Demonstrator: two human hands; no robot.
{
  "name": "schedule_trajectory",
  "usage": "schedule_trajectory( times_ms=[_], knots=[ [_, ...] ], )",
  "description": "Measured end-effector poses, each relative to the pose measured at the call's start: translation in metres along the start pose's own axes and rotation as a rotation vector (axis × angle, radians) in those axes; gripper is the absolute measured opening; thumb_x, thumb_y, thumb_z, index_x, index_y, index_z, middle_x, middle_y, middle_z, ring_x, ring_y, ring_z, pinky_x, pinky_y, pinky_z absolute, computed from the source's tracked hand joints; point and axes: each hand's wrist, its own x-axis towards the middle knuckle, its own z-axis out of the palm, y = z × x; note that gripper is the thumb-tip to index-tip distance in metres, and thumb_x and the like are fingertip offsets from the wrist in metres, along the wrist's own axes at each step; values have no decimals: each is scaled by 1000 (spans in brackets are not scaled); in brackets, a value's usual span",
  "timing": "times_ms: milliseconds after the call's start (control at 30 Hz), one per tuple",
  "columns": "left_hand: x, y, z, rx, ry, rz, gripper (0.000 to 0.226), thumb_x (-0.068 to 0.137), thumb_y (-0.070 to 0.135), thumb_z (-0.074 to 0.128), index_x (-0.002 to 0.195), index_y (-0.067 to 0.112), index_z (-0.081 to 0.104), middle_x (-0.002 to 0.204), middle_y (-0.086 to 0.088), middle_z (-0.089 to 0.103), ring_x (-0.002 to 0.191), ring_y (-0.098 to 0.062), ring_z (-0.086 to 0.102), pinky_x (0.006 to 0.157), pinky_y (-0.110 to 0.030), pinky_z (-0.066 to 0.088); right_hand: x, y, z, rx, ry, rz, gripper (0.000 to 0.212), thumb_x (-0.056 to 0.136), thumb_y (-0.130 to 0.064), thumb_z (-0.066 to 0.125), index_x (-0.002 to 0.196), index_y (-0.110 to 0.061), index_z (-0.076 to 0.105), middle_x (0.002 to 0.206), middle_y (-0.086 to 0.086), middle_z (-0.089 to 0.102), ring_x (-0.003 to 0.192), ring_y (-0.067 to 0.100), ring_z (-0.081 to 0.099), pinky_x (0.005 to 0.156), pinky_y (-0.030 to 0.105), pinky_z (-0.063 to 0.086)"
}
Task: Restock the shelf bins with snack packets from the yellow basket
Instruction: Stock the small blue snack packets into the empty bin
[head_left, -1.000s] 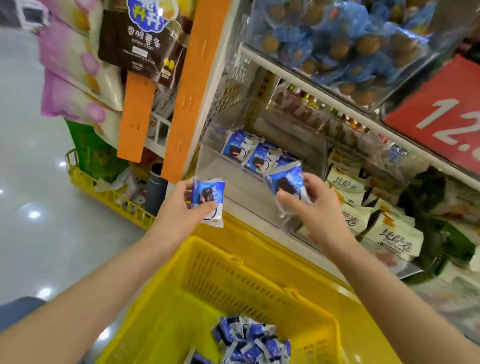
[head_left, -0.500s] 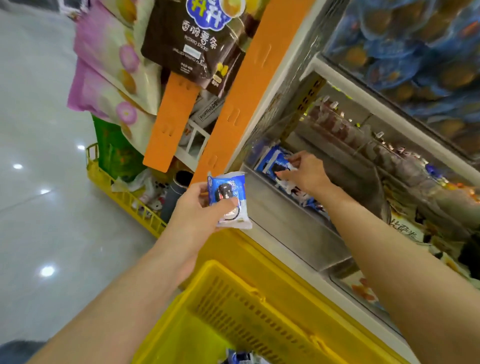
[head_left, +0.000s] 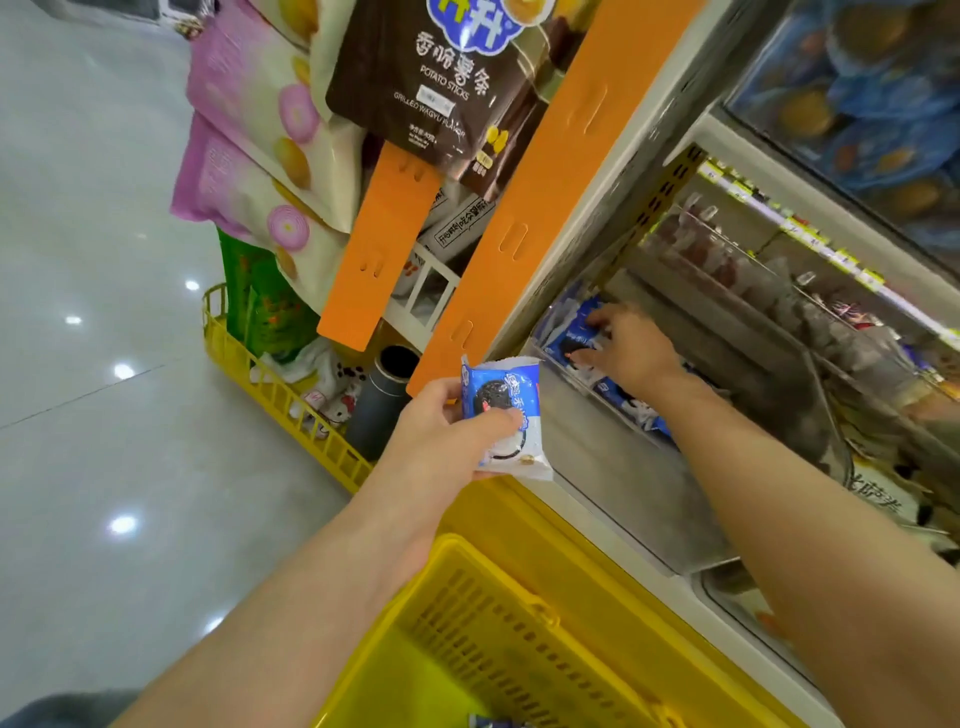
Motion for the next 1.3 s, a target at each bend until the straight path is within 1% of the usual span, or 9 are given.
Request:
schedule_trajectory(
  times_ms=[100,233,433,600,700,833,967,1100,1300],
  knots=[
    [-2,4,4,-52,-11,-37,35,84,12,63,117,14,55,95,-8,68,80,-16,69,75,-35,56,-14,-9,-13,177,142,8,43,87,-22,65,126,-8,52,127,13,51,111,23,54,93,28,44],
    [-10,6,7,-30,-48,-30,28,90,16,57,118,17,55,103,-8,68,89,-19,68,80,-36,55,-70,-37,-36,536,374,0,16,94,-16,54,109,-14,57,98,-4,60,82,5,54,67,4,43],
    [-30,-2,20,149,-144,93,35,90,27,57,125,25,54,113,3,65,102,-10,60,75,-23,46,-168,-70,-52,800,-105,29,16,92,-31,53,107,-26,53,96,-21,59,88,-7,59,73,8,47],
    [-46,-18,32,270,-179,132,21,88,23,61,106,32,54,101,6,64,89,-3,60,66,-15,43,-202,-58,-60,831,-179,74,5,87,-22,63,89,-27,65,72,-17,68,65,-10,60,59,5,45],
    [-53,-29,39,492,-138,244,31,85,22,65,111,26,51,96,12,60,86,-1,57,70,-13,43,-213,-41,-67,770,-162,113,9,82,-23,69,90,-27,67,78,-12,71,69,-2,63,65,11,50],
    [-50,-20,54,924,-101,584,39,88,38,56,124,32,43,113,19,50,109,0,45,98,-24,32,-199,-6,-91,576,51,177,26,78,-29,72,101,-18,66,90,-3,71,81,10,66,75,22,54],
    [-18,4,72,1147,-107,891,35,95,39,43,127,25,42,122,9,48,114,-10,41,99,-26,25,-156,28,-108,308,207,220,37,80,-28,72,112,-14,61,99,-3,63,88,11,59,77,22,46],
    [21,4,73,1368,-138,897,35,98,40,36,126,22,46,122,4,53,114,-15,46,103,-31,26,-114,53,-94,60,41,266,37,82,-24,71,115,-11,59,109,5,62,92,14,54,81,26,45],
    [42,-10,62,1446,-120,1036,43,97,40,31,95,18,68,93,4,68,89,-15,58,92,-32,32,-80,67,-57,-134,-190,313,39,81,-22,72,115,-6,60,114,12,63,100,23,59,86,31,47]
  ],
)
